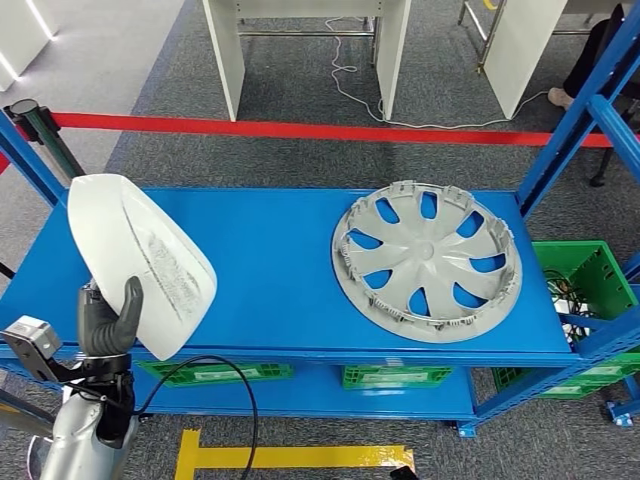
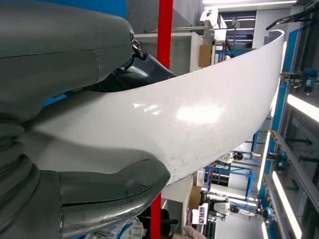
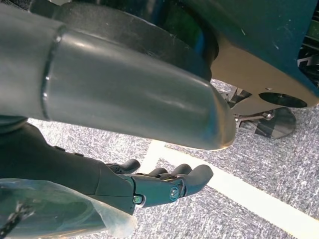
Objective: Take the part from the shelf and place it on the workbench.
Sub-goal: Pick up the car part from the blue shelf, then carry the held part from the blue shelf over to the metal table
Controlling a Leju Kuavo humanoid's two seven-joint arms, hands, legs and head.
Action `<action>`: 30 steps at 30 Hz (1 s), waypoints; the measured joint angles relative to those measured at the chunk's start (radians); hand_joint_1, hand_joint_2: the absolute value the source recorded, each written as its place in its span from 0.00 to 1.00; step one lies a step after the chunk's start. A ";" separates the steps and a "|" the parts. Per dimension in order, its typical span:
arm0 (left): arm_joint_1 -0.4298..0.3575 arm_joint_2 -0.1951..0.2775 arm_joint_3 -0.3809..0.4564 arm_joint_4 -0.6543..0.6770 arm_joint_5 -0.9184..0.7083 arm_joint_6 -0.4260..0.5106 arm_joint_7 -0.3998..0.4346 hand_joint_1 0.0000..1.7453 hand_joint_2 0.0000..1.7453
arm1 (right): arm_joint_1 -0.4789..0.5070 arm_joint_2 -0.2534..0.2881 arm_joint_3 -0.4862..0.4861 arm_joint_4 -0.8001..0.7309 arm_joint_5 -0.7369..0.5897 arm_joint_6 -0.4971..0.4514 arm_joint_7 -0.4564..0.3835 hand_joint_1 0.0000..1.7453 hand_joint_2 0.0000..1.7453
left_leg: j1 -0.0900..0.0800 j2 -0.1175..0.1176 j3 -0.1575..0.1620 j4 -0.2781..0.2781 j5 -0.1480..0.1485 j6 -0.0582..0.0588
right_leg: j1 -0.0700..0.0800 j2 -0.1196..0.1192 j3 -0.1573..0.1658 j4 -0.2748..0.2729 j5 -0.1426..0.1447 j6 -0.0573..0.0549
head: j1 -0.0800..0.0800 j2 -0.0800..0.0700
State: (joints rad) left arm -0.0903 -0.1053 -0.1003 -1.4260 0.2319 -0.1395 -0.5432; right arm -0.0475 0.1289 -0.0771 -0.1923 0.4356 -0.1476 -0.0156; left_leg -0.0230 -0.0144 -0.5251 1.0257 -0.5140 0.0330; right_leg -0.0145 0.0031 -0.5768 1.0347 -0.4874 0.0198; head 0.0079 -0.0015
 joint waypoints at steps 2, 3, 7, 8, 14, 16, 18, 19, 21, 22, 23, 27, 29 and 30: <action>0.002 -0.001 -0.001 -0.003 0.015 -0.012 0.000 1.00 1.00 | 0.000 0.000 0.000 0.000 0.001 0.001 0.000 0.00 0.00 | 0.000 0.000 0.000 0.000 0.000 0.000 | 0.000 0.000 0.000 0.000 0.000 0.000 | 0.000 0.000; 0.003 -0.001 -0.001 -0.004 0.025 -0.020 -0.001 1.00 1.00 | 0.000 0.000 0.000 0.000 0.001 0.002 0.000 0.00 0.00 | 0.000 0.000 0.000 0.000 0.000 0.000 | 0.000 0.000 0.000 0.000 0.000 0.000 | 0.000 0.000; 0.010 -0.007 -0.001 -0.013 0.057 -0.046 -0.002 1.00 1.00 | 0.000 0.000 -0.001 0.000 0.001 0.007 0.004 0.00 0.00 | 0.000 0.000 0.000 0.000 0.000 0.000 | 0.000 0.000 0.000 0.000 0.000 0.000 | 0.000 0.000; 0.012 -0.009 -0.002 -0.018 0.059 -0.051 -0.004 1.00 1.00 | 0.000 0.000 -0.002 0.000 0.001 0.009 0.004 0.00 0.00 | 0.000 0.000 0.000 0.000 0.000 0.000 | 0.000 0.000 0.000 0.000 0.000 0.000 | 0.000 0.000; 0.039 -0.010 -0.015 -0.084 0.005 -0.045 -0.035 1.00 1.00 | 0.003 0.002 -0.012 0.000 -0.006 0.012 0.000 0.00 0.00 | -0.006 0.000 -0.003 0.006 0.002 0.013 | -0.005 0.000 0.001 -0.009 0.011 0.014 | -0.001 0.000; 0.062 -0.010 -0.025 -0.121 -0.022 -0.039 -0.059 1.00 1.00 | 0.004 0.002 -0.017 0.001 -0.014 0.013 0.000 0.00 0.00 | 0.000 0.004 0.001 -0.015 0.018 0.022 | -0.002 0.001 -0.002 -0.011 0.008 0.021 | 0.000 0.000; 0.089 -0.010 -0.039 -0.157 -0.043 -0.034 -0.082 1.00 1.00 | 0.006 0.003 -0.024 0.001 -0.024 0.021 -0.002 0.00 0.00 | 0.007 0.009 0.004 -0.039 0.035 0.031 | 0.002 0.001 -0.025 0.033 -0.035 0.024 | 0.002 0.000; 0.104 -0.010 -0.045 -0.173 -0.049 -0.032 -0.091 1.00 1.00 | 0.007 0.003 -0.029 0.001 -0.029 0.027 -0.004 0.00 0.00 | 0.008 0.011 0.001 -0.042 0.039 0.034 | 0.002 0.001 -0.047 0.086 -0.070 0.024 | 0.003 0.000; 0.140 -0.010 -0.055 -0.200 -0.054 -0.029 -0.106 1.00 1.00 | 0.011 0.003 -0.039 0.002 -0.038 0.033 -0.013 0.00 0.00 | 0.007 0.013 -0.008 -0.039 0.041 0.035 | 0.002 0.001 -0.092 0.207 -0.126 0.027 | 0.004 0.000; 0.159 -0.010 -0.059 -0.213 -0.053 -0.029 -0.113 1.00 1.00 | 0.014 0.003 -0.044 0.002 -0.042 0.034 -0.019 0.00 0.00 | 0.007 0.015 -0.011 -0.036 0.042 0.034 | 0.001 0.000 -0.100 0.239 -0.131 0.029 | 0.004 0.000; 0.177 -0.011 -0.063 -0.224 -0.049 -0.030 -0.119 1.00 1.00 | 0.016 0.003 -0.048 0.002 -0.045 0.034 -0.023 0.00 0.00 | 0.008 0.015 -0.014 -0.033 0.042 0.034 | 0.000 -0.001 -0.089 0.232 -0.117 0.030 | 0.004 0.000; 0.226 -0.015 -0.074 -0.264 -0.040 -0.032 -0.135 1.00 1.00 | 0.016 0.003 -0.062 0.002 -0.047 0.031 -0.034 0.00 0.00 | 0.007 0.013 -0.029 -0.010 0.039 0.019 | -0.002 0.000 0.044 0.011 -0.035 0.028 | 0.004 0.000; 0.238 -0.016 -0.078 -0.277 -0.038 -0.033 -0.139 1.00 1.00 | 0.015 0.003 -0.065 0.002 -0.047 0.031 -0.035 0.00 0.00 | 0.006 0.011 -0.037 -0.002 0.044 0.006 | 0.002 0.002 0.057 -0.011 -0.038 0.020 | 0.004 0.000; 0.243 -0.017 -0.080 -0.283 -0.037 -0.033 -0.139 1.00 1.00 | 0.015 0.004 -0.067 0.002 -0.047 0.031 -0.035 0.00 0.00 | 0.006 0.010 -0.040 0.000 0.047 0.000 | 0.002 0.002 0.053 -0.012 -0.035 0.013 | 0.004 0.000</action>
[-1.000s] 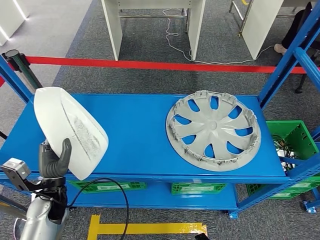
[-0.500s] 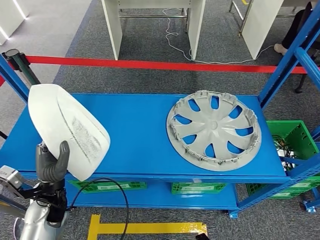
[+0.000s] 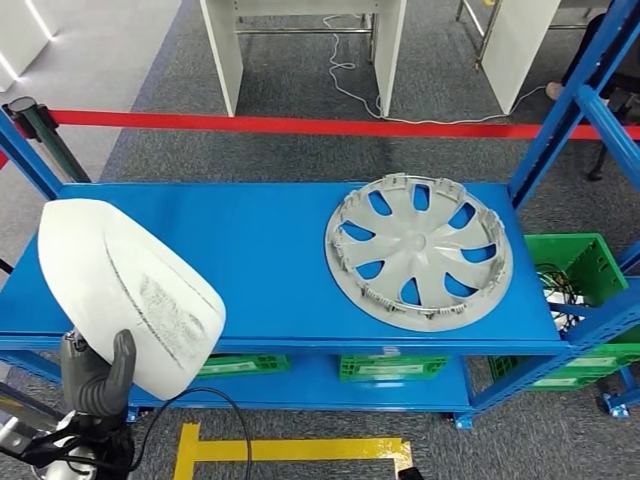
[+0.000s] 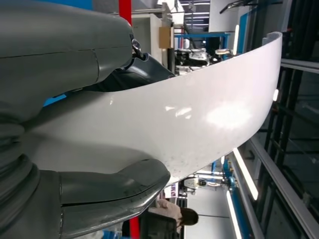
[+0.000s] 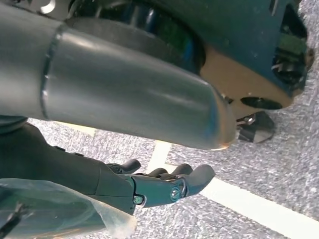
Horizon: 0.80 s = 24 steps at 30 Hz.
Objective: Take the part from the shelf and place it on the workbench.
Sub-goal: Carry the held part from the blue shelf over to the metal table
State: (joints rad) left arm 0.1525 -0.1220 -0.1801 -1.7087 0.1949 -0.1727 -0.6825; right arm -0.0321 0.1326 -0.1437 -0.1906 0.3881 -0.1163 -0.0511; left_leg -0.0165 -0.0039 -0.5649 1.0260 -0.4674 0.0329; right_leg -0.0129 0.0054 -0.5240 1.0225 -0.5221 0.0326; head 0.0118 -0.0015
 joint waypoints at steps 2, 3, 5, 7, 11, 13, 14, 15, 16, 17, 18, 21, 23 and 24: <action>0.006 0.000 -0.001 -0.008 0.000 0.000 0.000 1.00 1.00 | 0.000 0.001 -0.001 0.000 0.000 0.000 0.000 0.00 0.00 | 0.004 -0.001 -0.009 0.018 -0.020 -0.014 | -0.002 -0.003 -0.008 -0.004 0.010 -0.019 | -0.001 0.000; 0.007 0.000 -0.002 -0.011 0.001 0.000 0.000 1.00 1.00 | 0.000 0.002 -0.002 0.000 0.000 -0.001 0.000 0.00 0.00 | 0.006 -0.001 -0.020 0.048 -0.050 -0.021 | -0.004 -0.006 -0.014 -0.007 0.017 -0.028 | -0.003 0.000; 0.010 0.000 -0.002 -0.014 0.002 0.001 -0.001 1.00 1.00 | 0.000 0.003 -0.002 0.000 0.000 -0.003 0.000 0.00 0.00 | 0.014 -0.001 -0.055 0.160 -0.132 -0.036 | -0.004 -0.009 -0.030 -0.007 0.029 -0.038 | -0.006 0.000; 0.021 -0.001 -0.003 -0.014 0.008 0.004 -0.004 1.00 1.00 | 0.001 0.003 -0.003 0.001 0.000 -0.007 0.001 0.00 0.00 | 0.022 0.000 -0.075 0.254 -0.173 -0.045 | -0.004 -0.011 -0.050 -0.005 0.043 -0.038 | -0.006 0.000; 0.044 -0.005 -0.003 -0.021 0.022 0.012 -0.012 1.00 1.00 | 0.001 0.003 -0.006 0.001 0.006 -0.011 -0.005 0.00 0.00 | 0.028 0.000 0.055 0.081 -0.089 -0.044 | -0.004 -0.012 -0.084 -0.001 0.071 -0.028 | -0.006 0.000; 0.050 -0.006 -0.003 -0.027 0.024 0.014 -0.016 1.00 1.00 | 0.001 0.003 -0.007 0.001 0.007 -0.009 -0.011 0.00 0.00 | 0.024 -0.002 0.111 -0.022 -0.079 -0.037 | -0.004 -0.012 -0.092 -0.002 0.086 -0.015 | -0.006 0.000; 0.054 -0.006 -0.003 -0.028 0.024 0.015 -0.017 1.00 1.00 | 0.001 0.003 -0.009 0.001 0.005 -0.008 -0.014 0.00 0.00 | 0.020 -0.002 0.115 -0.037 -0.083 -0.032 | -0.005 -0.012 -0.093 -0.004 0.094 -0.007 | -0.006 0.000; 0.057 -0.006 -0.003 -0.030 0.023 0.015 -0.018 1.00 1.00 | 0.002 0.003 -0.012 0.001 0.002 -0.005 -0.019 0.00 0.00 | 0.017 -0.002 0.108 -0.039 -0.075 -0.026 | -0.007 -0.012 -0.095 -0.007 0.103 0.001 | -0.007 0.000; 0.060 -0.007 -0.002 -0.030 0.022 0.016 -0.019 1.00 1.00 | 0.004 0.003 -0.015 0.002 -0.002 -0.003 -0.023 0.00 0.00 | 0.016 -0.001 0.101 -0.042 -0.066 -0.018 | -0.009 -0.012 -0.097 -0.008 0.107 0.008 | -0.008 0.000; 0.062 -0.007 -0.002 -0.030 0.021 0.016 -0.019 1.00 1.00 | 0.005 0.004 -0.018 0.003 -0.006 -0.001 -0.028 0.00 0.00 | 0.017 0.001 0.091 -0.046 -0.055 -0.010 | -0.011 -0.011 -0.105 -0.003 0.096 0.014 | -0.009 0.000; 0.064 -0.008 -0.003 -0.031 0.020 0.016 -0.019 1.00 1.00 | 0.006 0.004 -0.021 0.004 -0.010 0.000 -0.031 0.00 0.00 | 0.018 0.003 0.080 -0.050 -0.041 -0.002 | -0.011 -0.010 -0.117 0.019 0.065 0.018 | -0.008 0.000; 0.070 -0.008 -0.003 -0.030 0.018 0.017 -0.019 1.00 1.00 | 0.009 0.004 -0.029 0.004 -0.018 0.003 -0.037 0.00 0.00 | 0.014 0.006 0.037 -0.052 -0.005 0.013 | -0.008 -0.007 -0.162 0.186 -0.080 0.021 | -0.005 0.000; 0.075 -0.008 -0.003 -0.030 0.018 0.017 -0.019 1.00 1.00 | 0.010 0.004 -0.035 0.004 -0.022 0.005 -0.039 0.00 0.00 | 0.008 0.007 0.005 -0.047 0.017 0.014 | -0.006 -0.007 -0.158 0.265 -0.094 0.020 | -0.004 0.000; 0.076 -0.008 -0.003 -0.030 0.017 0.017 -0.019 1.00 1.00 | 0.010 0.004 -0.037 0.004 -0.023 0.008 -0.039 0.00 0.00 | 0.006 0.007 -0.010 -0.044 0.026 0.014 | -0.005 -0.007 -0.133 0.258 -0.070 0.018 | -0.004 0.000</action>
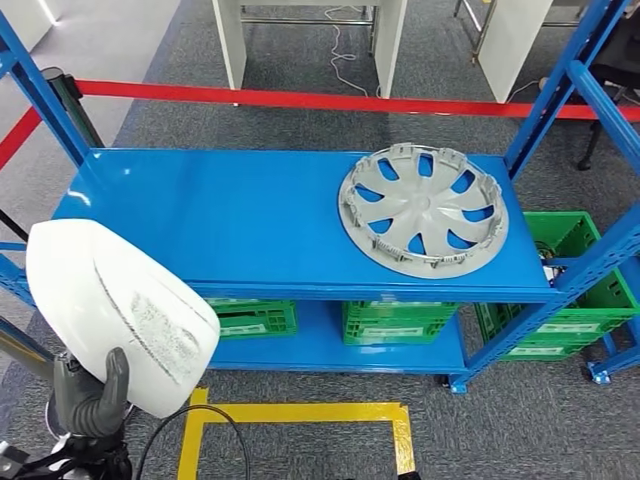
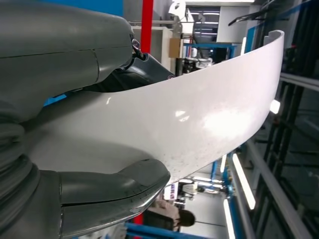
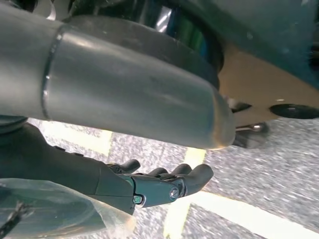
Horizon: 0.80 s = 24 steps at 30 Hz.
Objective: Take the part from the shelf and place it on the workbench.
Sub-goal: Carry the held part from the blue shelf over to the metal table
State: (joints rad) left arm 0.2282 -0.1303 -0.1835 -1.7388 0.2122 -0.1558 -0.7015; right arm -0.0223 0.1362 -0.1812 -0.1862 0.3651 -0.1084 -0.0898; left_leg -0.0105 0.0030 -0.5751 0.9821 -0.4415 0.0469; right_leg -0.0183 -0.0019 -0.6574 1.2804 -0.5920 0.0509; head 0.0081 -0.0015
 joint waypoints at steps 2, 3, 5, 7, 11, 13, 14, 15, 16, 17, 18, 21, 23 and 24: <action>0.001 0.000 0.000 0.000 -0.002 0.000 0.000 1.00 1.00 | -0.001 0.000 -0.005 0.000 -0.002 0.007 0.000 0.00 0.00 | -0.002 0.000 -0.025 0.010 0.015 -0.003 | 0.004 0.000 0.097 -0.111 0.045 -0.010 | 0.000 0.000; 0.001 0.001 0.000 0.000 -0.004 0.000 0.000 1.00 1.00 | -0.003 0.000 -0.007 0.000 -0.002 0.010 0.000 0.00 0.00 | -0.003 0.000 -0.034 0.016 0.022 -0.006 | 0.007 0.001 0.155 -0.189 0.047 -0.015 | 0.000 0.000; 0.002 0.002 -0.001 0.000 -0.011 -0.001 0.000 1.00 1.00 | -0.006 0.000 -0.009 0.000 -0.002 0.013 -0.001 0.00 0.00 | -0.004 0.000 -0.045 0.024 0.037 -0.015 | 0.013 0.002 0.219 -0.295 0.026 -0.025 | -0.001 0.000; 0.004 0.003 -0.001 0.000 -0.016 -0.002 0.000 1.00 1.00 | -0.006 0.000 -0.011 0.000 -0.001 0.015 0.001 0.00 0.00 | -0.003 0.000 -0.052 0.027 0.049 -0.027 | 0.014 0.001 0.217 -0.316 0.024 -0.033 | 0.000 0.000; 0.014 0.004 -0.001 0.000 -0.020 -0.004 0.000 1.00 1.00 | -0.002 0.000 -0.012 0.002 0.006 0.027 0.006 0.00 0.00 | 0.007 -0.003 -0.085 0.144 -0.092 -0.055 | 0.008 -0.010 0.178 -0.317 0.063 -0.056 | -0.005 0.000; 0.018 0.005 -0.001 0.000 -0.020 -0.002 0.000 1.00 1.00 | -0.001 -0.001 -0.012 0.002 0.009 0.034 0.003 0.00 0.00 | 0.015 -0.003 -0.099 0.263 -0.163 -0.065 | 0.008 -0.014 0.155 -0.314 0.084 -0.057 | -0.007 0.000; 0.019 0.005 -0.001 0.000 -0.019 -0.001 0.000 1.00 1.00 | 0.000 -0.001 -0.012 0.002 0.010 0.036 0.001 0.00 0.00 | 0.019 -0.003 -0.094 0.297 -0.161 -0.068 | 0.008 -0.015 0.143 -0.310 0.094 -0.055 | -0.007 0.000; 0.021 0.005 -0.001 0.000 -0.020 0.001 0.000 1.00 1.00 | 0.000 -0.001 -0.012 0.002 0.012 0.037 -0.001 0.00 0.00 | 0.023 -0.003 -0.076 0.299 -0.140 -0.071 | 0.007 -0.016 0.128 -0.303 0.103 -0.053 | -0.007 0.000; 0.022 0.006 -0.001 0.000 -0.021 0.002 0.000 1.00 1.00 | 0.000 -0.001 -0.012 0.002 0.014 0.038 -0.002 0.00 0.00 | 0.027 -0.003 -0.039 0.262 -0.109 -0.074 | 0.005 -0.016 0.112 -0.296 0.111 -0.049 | -0.007 0.000; 0.022 0.006 0.000 0.000 -0.023 0.004 0.000 1.00 1.00 | 0.000 -0.002 -0.012 0.002 0.016 0.038 -0.002 0.00 0.00 | 0.030 -0.003 0.007 0.198 -0.088 -0.075 | 0.004 -0.016 0.097 -0.287 0.117 -0.045 | -0.007 0.000; 0.022 0.006 0.000 0.000 -0.026 0.005 0.000 1.00 1.00 | 0.000 -0.002 -0.012 0.002 0.017 0.038 -0.003 0.00 0.00 | 0.030 -0.005 0.053 0.126 -0.082 -0.075 | 0.004 -0.016 0.084 -0.279 0.122 -0.039 | -0.007 0.000; 0.023 0.006 0.000 0.000 -0.031 0.006 0.000 1.00 1.00 | -0.001 -0.002 -0.012 0.002 0.018 0.038 -0.003 0.00 0.00 | 0.023 -0.009 0.107 0.019 -0.100 -0.061 | 0.004 -0.015 0.061 -0.269 0.144 -0.019 | -0.006 0.000; 0.024 0.007 0.001 0.000 -0.031 0.006 0.000 1.00 1.00 | 0.002 -0.002 -0.011 0.003 0.019 0.038 -0.003 0.00 0.00 | 0.021 -0.007 0.088 0.015 -0.088 -0.042 | 0.001 -0.013 0.050 -0.267 0.149 -0.005 | -0.006 0.000; 0.024 0.006 0.001 0.000 -0.032 0.007 0.000 1.00 1.00 | 0.003 -0.003 -0.011 0.003 0.020 0.038 -0.004 0.00 0.00 | 0.021 -0.005 0.077 0.014 -0.079 -0.031 | 0.000 -0.011 0.038 -0.254 0.129 -0.001 | -0.005 0.000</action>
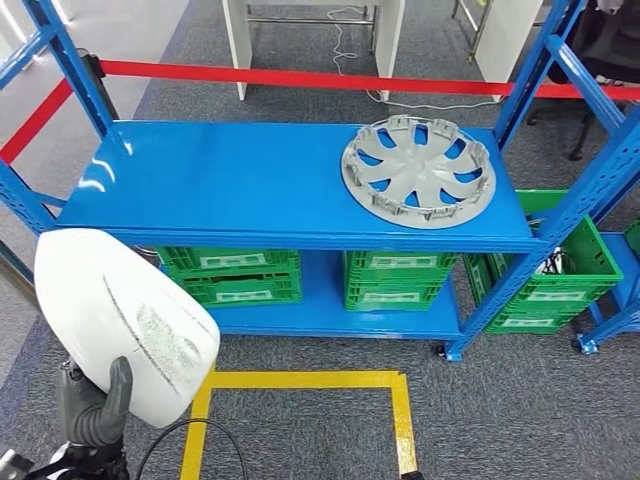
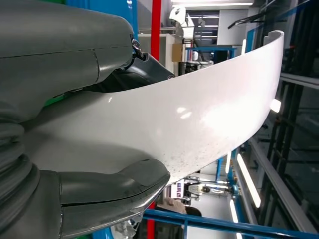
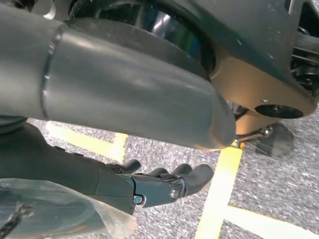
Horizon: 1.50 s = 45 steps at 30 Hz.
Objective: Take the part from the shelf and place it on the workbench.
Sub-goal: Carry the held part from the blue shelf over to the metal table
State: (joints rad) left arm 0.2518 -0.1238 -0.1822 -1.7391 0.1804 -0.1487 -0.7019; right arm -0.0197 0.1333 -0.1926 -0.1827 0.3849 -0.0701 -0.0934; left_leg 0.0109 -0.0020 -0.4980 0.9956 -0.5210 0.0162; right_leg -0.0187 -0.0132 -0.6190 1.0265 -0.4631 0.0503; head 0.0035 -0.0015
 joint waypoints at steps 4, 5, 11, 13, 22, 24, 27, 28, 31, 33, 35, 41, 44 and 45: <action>0.001 -0.002 0.001 0.000 -0.012 -0.002 0.000 1.00 1.00 | 0.003 -0.001 0.000 0.001 0.007 0.012 -0.008 0.00 0.00 | -0.008 -0.002 -0.057 -0.003 0.043 0.023 | 0.001 0.009 -0.066 0.211 -0.160 0.001 | 0.006 0.000; 0.001 -0.002 0.002 0.000 -0.016 -0.004 0.000 1.00 1.00 | 0.003 -0.001 0.000 0.001 0.010 0.015 -0.011 0.00 0.00 | -0.011 -0.006 -0.072 -0.002 0.055 0.024 | 0.003 0.010 -0.070 0.256 -0.164 -0.001 | 0.007 0.000; -0.003 -0.005 0.005 0.000 -0.021 -0.002 0.000 1.00 1.00 | 0.002 -0.007 0.001 0.000 0.025 0.019 -0.017 0.00 0.00 | -0.028 -0.052 -0.132 0.004 0.118 0.014 | 0.018 0.080 0.170 -0.015 -0.095 -0.041 | 0.007 0.000; -0.003 -0.006 0.006 0.000 -0.020 0.000 0.000 1.00 1.00 | 0.002 -0.007 0.001 0.000 0.030 0.018 -0.018 0.00 0.00 | -0.030 -0.070 -0.142 0.005 0.136 0.004 | 0.017 0.073 0.191 -0.070 -0.115 -0.045 | 0.007 0.000; 0.002 -0.004 0.008 0.000 -0.014 0.001 0.000 1.00 1.00 | 0.010 -0.002 0.002 0.001 0.038 0.009 -0.015 0.00 0.00 | 0.003 -0.002 -0.187 0.259 -0.019 -0.056 | 0.008 -0.050 0.163 -0.074 -0.086 -0.059 | -0.007 0.000; 0.001 -0.004 0.009 0.000 -0.014 0.001 0.000 1.00 1.00 | 0.008 -0.002 0.002 0.001 0.038 0.008 -0.014 0.00 0.00 | 0.007 0.032 -0.098 0.127 0.026 -0.059 | 0.008 -0.073 0.166 -0.071 -0.089 -0.051 | -0.007 0.000; -0.001 -0.003 0.009 0.000 -0.015 0.000 -0.001 1.00 1.00 | 0.004 0.001 0.003 0.001 0.040 0.006 -0.011 0.00 0.00 | -0.004 0.071 -0.036 0.016 0.037 -0.034 | 0.013 -0.102 0.171 -0.064 -0.093 -0.031 | -0.007 0.000; -0.001 -0.003 0.010 0.001 -0.015 0.000 -0.001 1.00 1.00 | 0.001 0.002 0.003 0.001 0.041 0.006 -0.009 0.00 0.00 | -0.006 0.064 -0.042 0.014 0.038 -0.023 | 0.014 -0.111 0.175 -0.063 -0.093 -0.025 | -0.007 0.000; -0.002 -0.003 0.012 0.001 -0.015 0.000 -0.001 1.00 1.00 | -0.004 0.004 0.004 0.000 0.043 0.005 -0.008 0.00 0.00 | -0.001 0.035 -0.051 0.006 0.043 0.001 | 0.008 -0.066 0.155 -0.024 -0.126 -0.009 | -0.004 0.000; -0.005 -0.004 0.013 0.001 -0.015 0.000 -0.001 1.00 1.00 | -0.003 0.004 0.004 0.000 0.043 0.005 -0.008 0.00 0.00 | -0.001 0.014 -0.058 0.004 0.048 0.011 | 0.006 -0.007 0.092 0.098 -0.186 -0.006 | 0.002 0.000; -0.005 -0.004 0.013 0.001 -0.015 0.000 -0.001 1.00 1.00 | 0.001 0.004 0.004 0.000 0.043 0.005 -0.008 0.00 0.00 | -0.004 -0.011 -0.063 0.004 0.051 0.016 | 0.007 0.009 0.019 0.230 -0.223 -0.007 | 0.004 0.000; -0.006 -0.005 0.014 0.002 -0.015 -0.001 -0.001 1.00 1.00 | 0.005 0.004 0.004 0.001 0.043 0.005 -0.008 0.00 0.00 | -0.009 -0.091 -0.073 0.017 0.055 0.009 | 0.004 0.086 0.091 -0.001 -0.063 -0.027 | 0.003 0.000; -0.005 -0.005 0.014 0.002 -0.016 -0.001 0.000 1.00 1.00 | 0.002 0.005 0.004 0.002 0.047 0.005 -0.006 0.00 0.00 | -0.005 -0.120 -0.091 0.019 0.065 -0.012 | 0.005 0.081 0.103 -0.026 -0.063 -0.035 | 0.003 0.000; -0.004 -0.004 0.014 0.002 -0.016 0.000 0.000 1.00 1.00 | 0.001 0.006 0.005 0.002 0.049 0.005 -0.005 0.00 0.00 | -0.006 -0.111 -0.096 0.025 0.063 -0.018 | 0.003 0.069 0.104 -0.029 -0.059 -0.039 | 0.002 0.000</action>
State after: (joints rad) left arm 0.2474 -0.1281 -0.1679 -1.7374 0.1646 -0.1491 -0.7024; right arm -0.0185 0.1394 -0.1878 -0.1812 0.4339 -0.0648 -0.0988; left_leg 0.0053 -0.1130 -0.5937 1.0203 -0.4584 -0.0013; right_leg -0.0153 0.0559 -0.5150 0.9970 -0.5224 0.0109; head 0.0055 -0.0015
